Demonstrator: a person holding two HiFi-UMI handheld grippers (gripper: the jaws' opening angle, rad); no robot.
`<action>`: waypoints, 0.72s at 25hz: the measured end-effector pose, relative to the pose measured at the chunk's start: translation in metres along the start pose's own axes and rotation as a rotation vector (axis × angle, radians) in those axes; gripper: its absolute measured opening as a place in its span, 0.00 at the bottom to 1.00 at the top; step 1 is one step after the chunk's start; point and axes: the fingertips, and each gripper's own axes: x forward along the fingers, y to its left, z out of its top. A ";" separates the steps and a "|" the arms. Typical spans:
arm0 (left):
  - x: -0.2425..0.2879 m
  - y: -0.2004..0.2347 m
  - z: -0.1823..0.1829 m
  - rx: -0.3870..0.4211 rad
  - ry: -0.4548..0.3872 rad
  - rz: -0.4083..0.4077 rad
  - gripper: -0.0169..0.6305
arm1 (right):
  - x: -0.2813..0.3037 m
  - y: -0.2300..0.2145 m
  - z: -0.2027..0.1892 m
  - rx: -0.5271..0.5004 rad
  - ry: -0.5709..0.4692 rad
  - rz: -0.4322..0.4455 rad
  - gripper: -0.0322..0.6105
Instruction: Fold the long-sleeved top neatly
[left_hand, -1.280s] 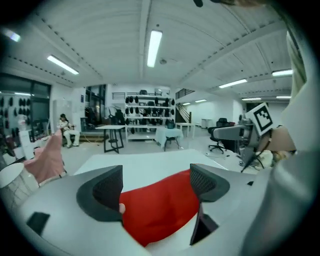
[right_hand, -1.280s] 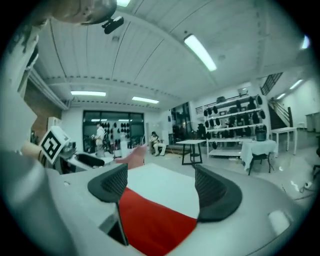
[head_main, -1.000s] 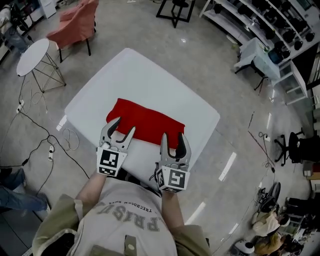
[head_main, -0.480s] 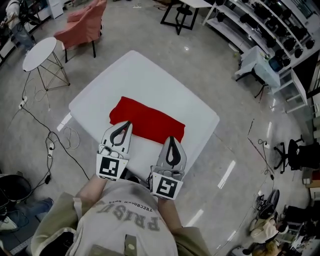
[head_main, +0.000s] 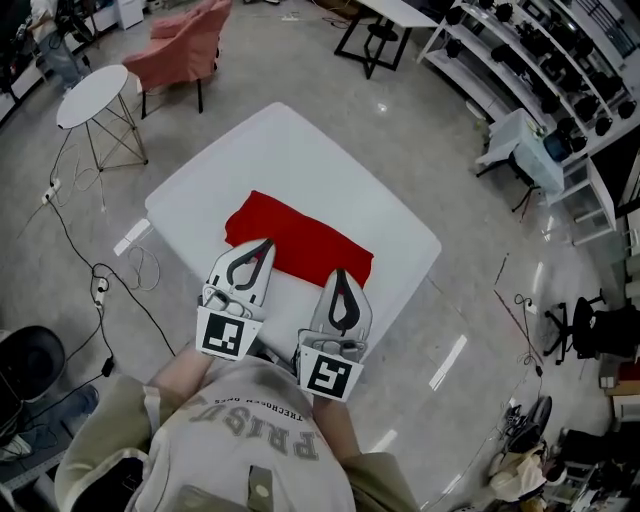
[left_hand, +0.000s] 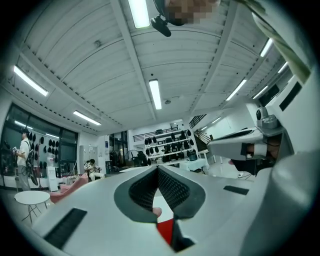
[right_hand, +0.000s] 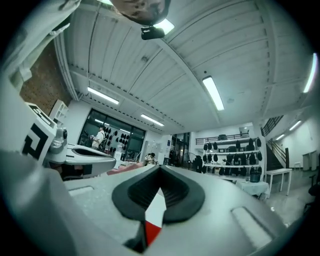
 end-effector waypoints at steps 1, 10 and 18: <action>0.000 0.001 0.001 -0.004 0.000 0.003 0.04 | 0.002 0.000 0.000 -0.004 -0.002 0.002 0.05; -0.005 0.004 0.002 0.027 -0.009 -0.002 0.04 | 0.003 0.006 0.004 -0.018 -0.016 0.000 0.05; -0.004 0.006 0.003 0.033 -0.010 -0.013 0.04 | 0.009 0.004 0.009 -0.034 -0.021 -0.008 0.05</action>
